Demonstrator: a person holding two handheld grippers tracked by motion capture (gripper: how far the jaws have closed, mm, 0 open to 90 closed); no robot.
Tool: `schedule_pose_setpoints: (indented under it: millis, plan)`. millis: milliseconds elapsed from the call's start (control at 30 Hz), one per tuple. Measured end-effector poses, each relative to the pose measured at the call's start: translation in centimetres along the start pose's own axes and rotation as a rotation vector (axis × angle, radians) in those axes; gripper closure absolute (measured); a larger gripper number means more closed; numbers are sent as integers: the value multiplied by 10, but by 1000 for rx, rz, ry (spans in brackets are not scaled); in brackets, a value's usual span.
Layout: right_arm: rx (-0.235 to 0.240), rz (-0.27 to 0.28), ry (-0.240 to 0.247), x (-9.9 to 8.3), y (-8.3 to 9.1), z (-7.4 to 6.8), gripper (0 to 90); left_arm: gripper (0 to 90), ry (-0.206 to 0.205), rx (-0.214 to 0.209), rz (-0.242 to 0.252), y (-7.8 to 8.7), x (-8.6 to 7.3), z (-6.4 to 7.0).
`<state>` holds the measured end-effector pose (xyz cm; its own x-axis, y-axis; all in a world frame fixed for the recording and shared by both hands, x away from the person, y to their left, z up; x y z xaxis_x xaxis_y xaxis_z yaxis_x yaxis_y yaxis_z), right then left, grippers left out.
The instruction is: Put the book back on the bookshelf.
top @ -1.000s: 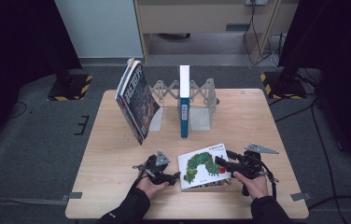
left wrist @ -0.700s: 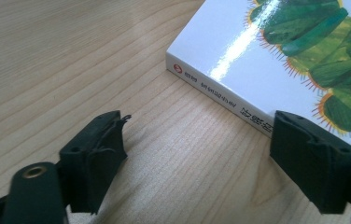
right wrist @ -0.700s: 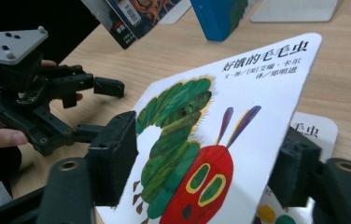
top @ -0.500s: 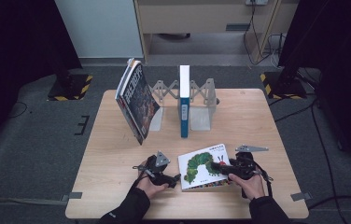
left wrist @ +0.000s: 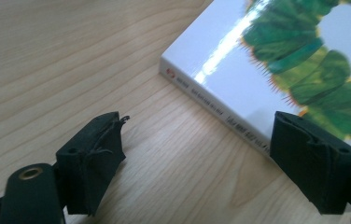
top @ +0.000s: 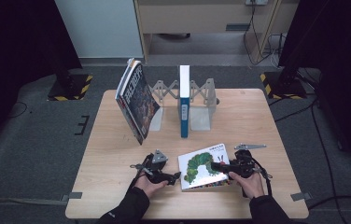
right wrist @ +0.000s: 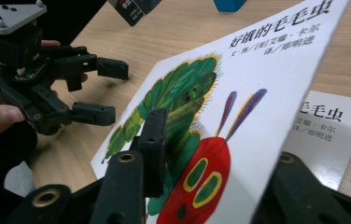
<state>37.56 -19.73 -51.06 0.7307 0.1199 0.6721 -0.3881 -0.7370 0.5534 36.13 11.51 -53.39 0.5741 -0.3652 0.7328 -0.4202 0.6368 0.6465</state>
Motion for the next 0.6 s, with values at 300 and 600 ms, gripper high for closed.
schedule_pose_setpoints:
  millis: [300,600]
  plan:
    - [48,22,-27,3,5,-2,739,174,58,-110,38,-5,4,11]
    - [106,59,-10,6,10,-7,799,169,74,-144,38,-9,3,14]
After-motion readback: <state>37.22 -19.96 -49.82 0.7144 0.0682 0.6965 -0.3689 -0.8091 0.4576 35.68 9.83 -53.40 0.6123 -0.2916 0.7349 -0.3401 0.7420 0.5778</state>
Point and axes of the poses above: each handheld gripper's, and its own axes: y roughly backward along the jaws, x roughly out of its top, z roughly to its right, the point moved 1 cm from there along -y, roughly forward along the jaws, and after that the axes turned 3 degrees about -x, right-handed, at the moved point
